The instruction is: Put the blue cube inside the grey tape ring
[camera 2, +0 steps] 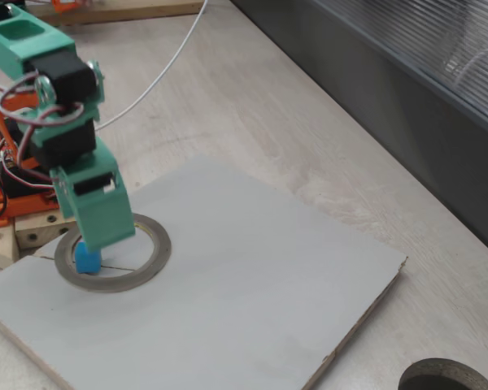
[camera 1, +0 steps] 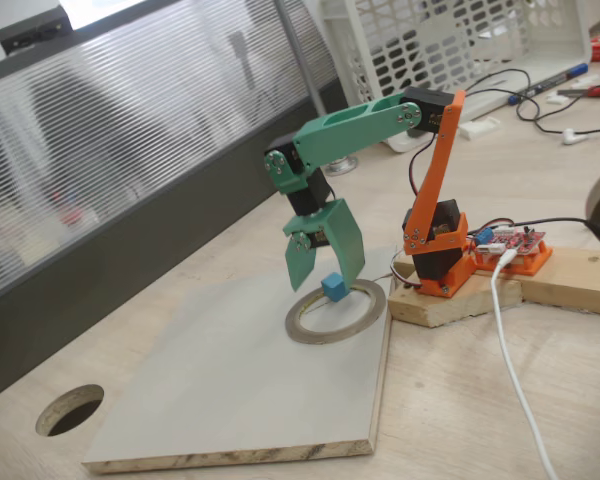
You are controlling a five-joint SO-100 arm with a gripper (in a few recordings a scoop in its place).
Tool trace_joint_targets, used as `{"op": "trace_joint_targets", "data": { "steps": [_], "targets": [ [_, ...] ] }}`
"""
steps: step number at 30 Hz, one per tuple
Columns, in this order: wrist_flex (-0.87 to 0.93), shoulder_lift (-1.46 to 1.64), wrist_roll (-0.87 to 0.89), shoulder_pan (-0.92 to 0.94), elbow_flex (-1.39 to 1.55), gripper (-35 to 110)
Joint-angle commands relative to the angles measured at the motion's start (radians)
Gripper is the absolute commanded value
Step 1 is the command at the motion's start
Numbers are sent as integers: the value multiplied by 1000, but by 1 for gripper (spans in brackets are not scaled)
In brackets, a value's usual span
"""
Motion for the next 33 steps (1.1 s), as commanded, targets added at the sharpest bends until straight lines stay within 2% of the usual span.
{"op": "trace_joint_targets", "data": {
  "steps": [1,4,21,25,31,33],
  "targets": [
    [206,60,8,11,-153,61],
    [322,49,8,11,-308,61],
    [304,46,15,23,-348,60],
    [301,48,15,23,-351,44],
    [268,60,15,23,-359,0],
    [235,61,15,23,-356,-4]
  ]
}}
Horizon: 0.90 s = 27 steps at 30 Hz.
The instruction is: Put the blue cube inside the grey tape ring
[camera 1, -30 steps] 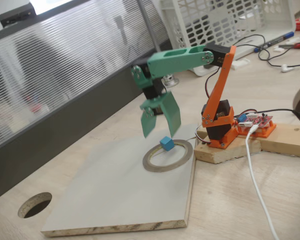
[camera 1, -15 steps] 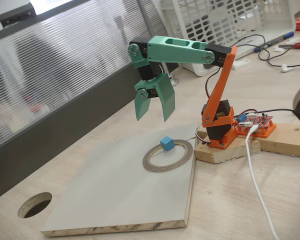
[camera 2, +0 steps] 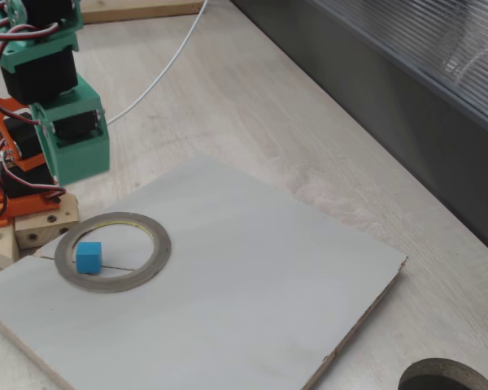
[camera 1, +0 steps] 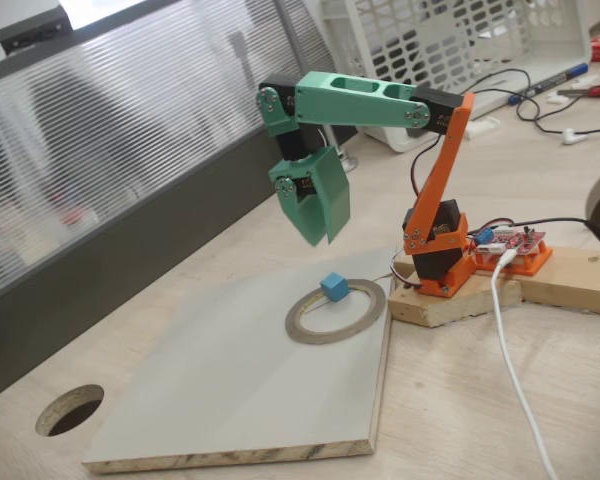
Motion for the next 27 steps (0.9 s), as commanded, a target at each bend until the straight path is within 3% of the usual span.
{"op": "trace_joint_targets", "data": {
  "steps": [1,18,27],
  "targets": [
    [-46,31,8,18,-20,-2],
    [-60,-74,9,20,32,2],
    [-198,-66,9,20,92,1]
  ]
}}
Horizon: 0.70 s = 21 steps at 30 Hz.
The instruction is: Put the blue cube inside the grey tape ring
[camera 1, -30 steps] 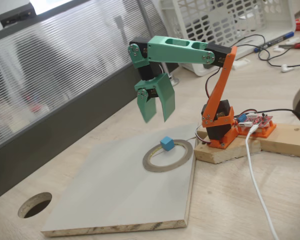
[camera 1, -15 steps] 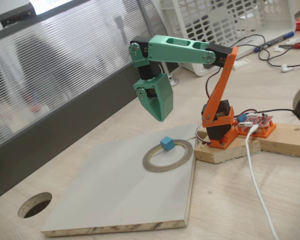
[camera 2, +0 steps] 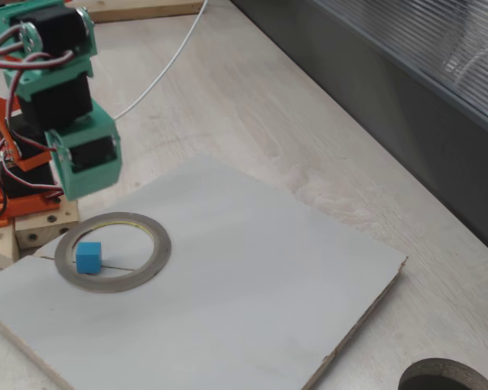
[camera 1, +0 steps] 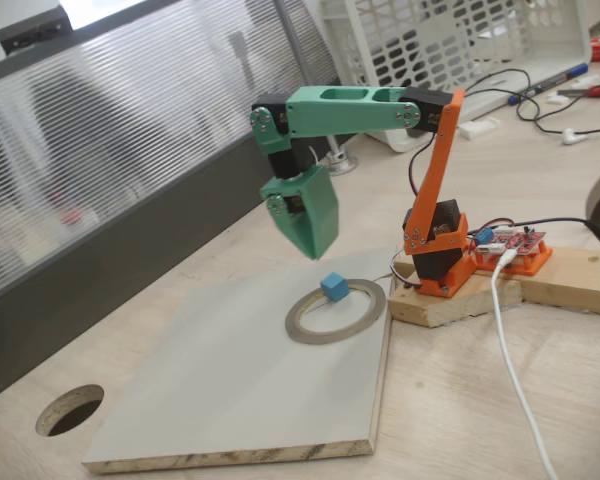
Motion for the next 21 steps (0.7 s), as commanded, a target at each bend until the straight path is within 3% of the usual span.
{"op": "trace_joint_targets", "data": {
  "steps": [1,21],
  "targets": [
    [-5,14,8,20,11,1],
    [-3,2,6,14,12,1]
  ]
}}
